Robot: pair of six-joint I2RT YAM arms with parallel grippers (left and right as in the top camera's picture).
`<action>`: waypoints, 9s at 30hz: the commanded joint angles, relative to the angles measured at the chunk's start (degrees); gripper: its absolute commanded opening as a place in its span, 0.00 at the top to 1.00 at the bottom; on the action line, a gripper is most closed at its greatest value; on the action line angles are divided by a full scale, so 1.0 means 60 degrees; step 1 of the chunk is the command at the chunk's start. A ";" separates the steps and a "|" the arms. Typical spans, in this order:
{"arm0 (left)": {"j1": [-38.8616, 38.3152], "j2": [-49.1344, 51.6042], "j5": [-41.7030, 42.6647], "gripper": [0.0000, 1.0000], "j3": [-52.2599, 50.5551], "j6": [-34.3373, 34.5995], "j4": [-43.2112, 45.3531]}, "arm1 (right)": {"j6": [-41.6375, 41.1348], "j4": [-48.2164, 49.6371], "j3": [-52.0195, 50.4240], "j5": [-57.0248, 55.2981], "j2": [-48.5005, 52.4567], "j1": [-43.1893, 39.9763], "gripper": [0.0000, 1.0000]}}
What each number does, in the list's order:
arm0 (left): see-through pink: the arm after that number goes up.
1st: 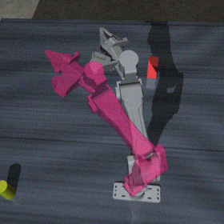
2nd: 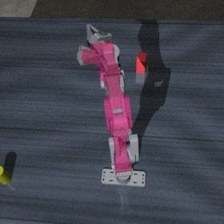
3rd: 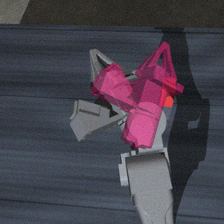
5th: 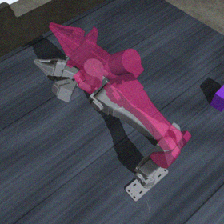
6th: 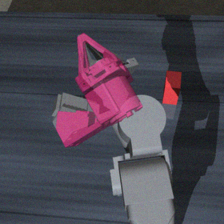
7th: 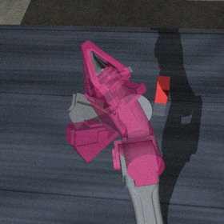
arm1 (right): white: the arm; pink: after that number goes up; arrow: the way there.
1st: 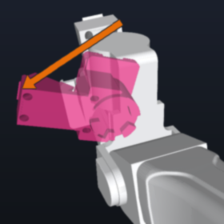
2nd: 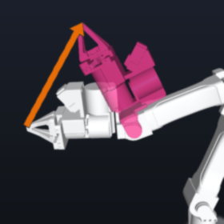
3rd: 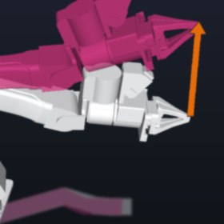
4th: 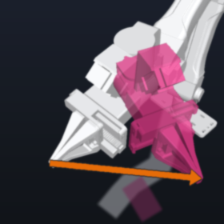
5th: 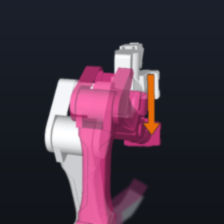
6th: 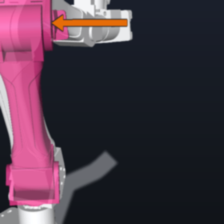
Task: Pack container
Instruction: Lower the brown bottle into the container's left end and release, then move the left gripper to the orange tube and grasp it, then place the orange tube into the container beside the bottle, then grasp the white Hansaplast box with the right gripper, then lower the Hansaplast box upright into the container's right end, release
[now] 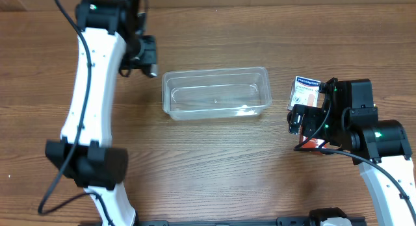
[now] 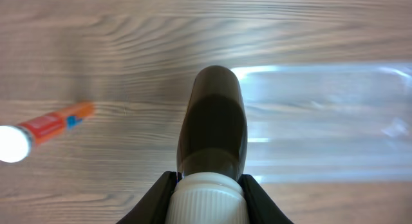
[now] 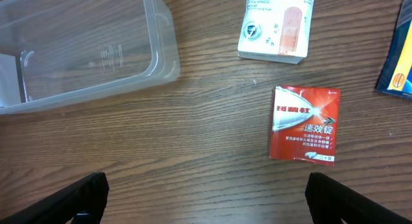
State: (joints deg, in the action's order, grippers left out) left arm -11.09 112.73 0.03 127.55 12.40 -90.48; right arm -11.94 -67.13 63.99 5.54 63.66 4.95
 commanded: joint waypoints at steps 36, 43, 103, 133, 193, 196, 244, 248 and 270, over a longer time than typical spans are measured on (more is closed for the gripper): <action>-0.1315 0.1326 -0.0747 0.43 -0.4014 0.2503 0.3333 | 0.0058 -0.0036 0.0277 -0.0084 -0.0015 -0.0025 0.00; -0.1315 0.1075 -0.0747 0.42 -0.3009 0.2051 0.2758 | 0.0058 -0.0036 0.0277 -0.0084 -0.0015 -0.0025 0.00; 0.4470 0.1570 -0.0532 0.72 -0.3257 0.0637 0.1603 | 0.0058 -0.0015 0.0266 -0.0084 0.0306 -0.0025 0.00; -0.1031 -0.2153 0.0244 0.89 -0.5752 0.1315 0.2834 | 0.0055 -0.0025 0.0270 -0.0076 0.0306 -0.0025 0.00; 0.2040 -0.3395 -0.1530 0.00 -0.1803 0.1151 -0.0579 | 0.0820 0.0594 0.4331 -0.0896 0.8805 -0.1570 0.00; 0.2040 -0.3198 -0.1530 0.00 -0.1803 0.1151 -0.0554 | 0.0816 0.0590 0.4331 -0.0903 0.9034 -0.1570 0.00; 0.2040 -0.3162 -0.1392 0.00 -0.1803 0.1140 -0.0634 | -0.0943 0.0637 0.3756 -0.0586 0.6349 0.3180 0.29; 0.2040 -0.3162 -0.1388 0.00 -0.1803 0.1144 -0.0634 | -0.0940 0.1169 0.3435 -0.0590 0.6805 0.3180 0.28; 0.2040 -0.3162 -0.1395 0.00 -0.1803 0.1140 -0.0667 | -0.0532 0.0208 0.4889 -0.0656 0.5045 0.3187 0.28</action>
State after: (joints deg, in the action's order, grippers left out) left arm 0.89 93.67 -8.60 116.29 19.73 -94.52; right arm -15.84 -62.92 91.05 -0.45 100.62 24.32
